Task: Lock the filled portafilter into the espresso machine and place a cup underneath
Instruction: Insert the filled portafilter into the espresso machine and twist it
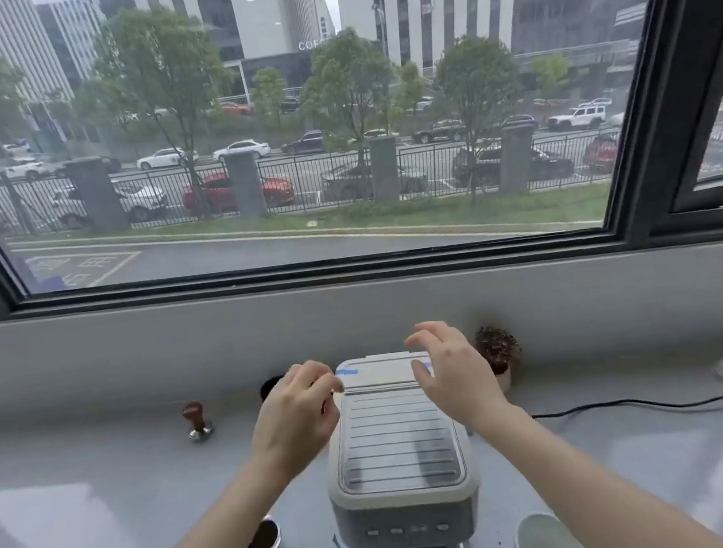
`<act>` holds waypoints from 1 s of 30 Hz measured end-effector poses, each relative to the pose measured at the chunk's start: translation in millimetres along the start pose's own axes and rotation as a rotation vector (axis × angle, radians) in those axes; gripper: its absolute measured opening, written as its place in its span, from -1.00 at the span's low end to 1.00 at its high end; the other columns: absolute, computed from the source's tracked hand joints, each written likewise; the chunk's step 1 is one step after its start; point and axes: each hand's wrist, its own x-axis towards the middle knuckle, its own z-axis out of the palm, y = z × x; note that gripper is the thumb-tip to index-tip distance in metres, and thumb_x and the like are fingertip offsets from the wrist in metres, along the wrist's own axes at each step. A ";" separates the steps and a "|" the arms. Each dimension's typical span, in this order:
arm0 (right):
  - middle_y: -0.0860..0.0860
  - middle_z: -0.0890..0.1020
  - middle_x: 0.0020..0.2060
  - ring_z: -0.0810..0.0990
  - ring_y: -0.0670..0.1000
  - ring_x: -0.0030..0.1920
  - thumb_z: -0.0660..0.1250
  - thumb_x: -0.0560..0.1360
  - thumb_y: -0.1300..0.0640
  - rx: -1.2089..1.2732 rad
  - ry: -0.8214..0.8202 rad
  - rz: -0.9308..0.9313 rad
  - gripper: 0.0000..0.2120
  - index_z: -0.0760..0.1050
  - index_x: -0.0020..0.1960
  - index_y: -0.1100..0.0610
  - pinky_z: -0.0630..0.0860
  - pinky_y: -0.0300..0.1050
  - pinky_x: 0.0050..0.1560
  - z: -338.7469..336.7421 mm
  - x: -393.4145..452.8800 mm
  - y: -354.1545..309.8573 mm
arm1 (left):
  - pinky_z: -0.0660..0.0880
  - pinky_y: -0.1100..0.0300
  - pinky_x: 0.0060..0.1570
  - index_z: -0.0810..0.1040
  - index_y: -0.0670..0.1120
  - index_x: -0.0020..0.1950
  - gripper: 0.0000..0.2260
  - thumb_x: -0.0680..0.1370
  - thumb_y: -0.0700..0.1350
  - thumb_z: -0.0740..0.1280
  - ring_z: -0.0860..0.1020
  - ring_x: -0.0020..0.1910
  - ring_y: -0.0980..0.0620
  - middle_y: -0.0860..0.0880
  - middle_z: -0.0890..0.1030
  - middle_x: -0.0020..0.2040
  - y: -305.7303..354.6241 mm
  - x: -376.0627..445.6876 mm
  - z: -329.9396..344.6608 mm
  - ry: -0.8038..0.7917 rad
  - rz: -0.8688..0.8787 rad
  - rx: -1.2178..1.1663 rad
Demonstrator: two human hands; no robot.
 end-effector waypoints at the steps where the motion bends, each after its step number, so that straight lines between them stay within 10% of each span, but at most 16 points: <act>1: -0.03 0.46 0.33 0.41 0.03 0.31 0.20 0.53 0.14 -0.014 -0.040 0.027 -0.71 0.49 0.23 0.07 0.40 -0.11 0.21 7.2 -5.3 1.2 | 0.54 0.16 -0.18 0.59 -0.07 -0.10 -0.85 0.42 -0.20 0.25 0.54 -0.10 0.01 0.03 0.59 -0.07 1.5 -11.8 4.9 -0.016 -0.019 -0.012; 8: -0.03 0.42 0.38 0.37 0.04 0.35 0.10 0.57 0.04 -0.146 -0.226 0.112 -0.64 0.41 0.32 0.08 0.28 -0.10 0.30 47.7 -34.7 9.5 | 0.52 0.20 -0.07 0.54 -0.09 0.09 -0.76 0.44 -0.17 0.29 0.50 0.03 0.03 -0.01 0.58 0.06 -6.6 -96.5 36.7 -0.006 -0.328 -0.031; 12: 0.04 0.36 0.42 0.27 0.08 0.44 -0.08 0.49 -0.12 -0.149 -0.258 0.144 -0.45 0.34 0.36 0.10 0.17 -0.03 0.43 62.8 -42.3 4.7 | 0.48 0.17 -0.42 0.56 -0.10 0.00 -0.74 0.34 -0.28 0.42 0.59 -0.13 -0.05 -0.02 0.58 -0.06 -20.7 -151.5 61.7 -0.141 -0.494 0.075; 16: 0.05 0.17 0.54 0.04 0.05 0.55 -0.29 0.40 -0.20 -0.182 -0.271 0.167 -0.26 0.20 0.46 0.06 -0.03 0.04 0.52 70.0 -46.9 6.0 | 0.43 0.12 -0.64 0.45 -0.15 -0.10 -0.76 0.30 -0.17 0.10 0.54 -0.34 -0.16 -0.11 0.51 -0.23 -31.5 -215.5 89.4 -0.423 -0.613 0.186; 25: 0.05 0.08 0.57 -0.03 0.03 0.57 -0.09 0.57 -0.19 -0.270 -0.338 0.157 -0.40 0.08 0.53 0.06 -0.12 0.03 0.53 72.2 -46.5 6.9 | 0.37 0.13 -0.70 0.44 -0.29 -0.14 -0.51 0.00 -0.47 0.47 0.44 -0.43 -0.20 -0.22 0.45 -0.32 -31.6 -276.5 106.4 -0.584 -0.787 0.202; 30: 0.01 0.07 0.57 -0.05 0.00 0.57 -0.06 0.57 -0.19 -0.246 -0.325 0.172 -0.42 0.09 0.52 0.02 -0.15 0.01 0.54 74.6 -46.5 6.3 | 0.30 0.07 -0.51 0.38 -0.26 -0.15 -0.73 0.25 -0.44 0.39 0.47 -0.35 -0.25 -0.26 0.46 -0.25 -35.1 -284.1 107.4 -0.555 -1.056 0.096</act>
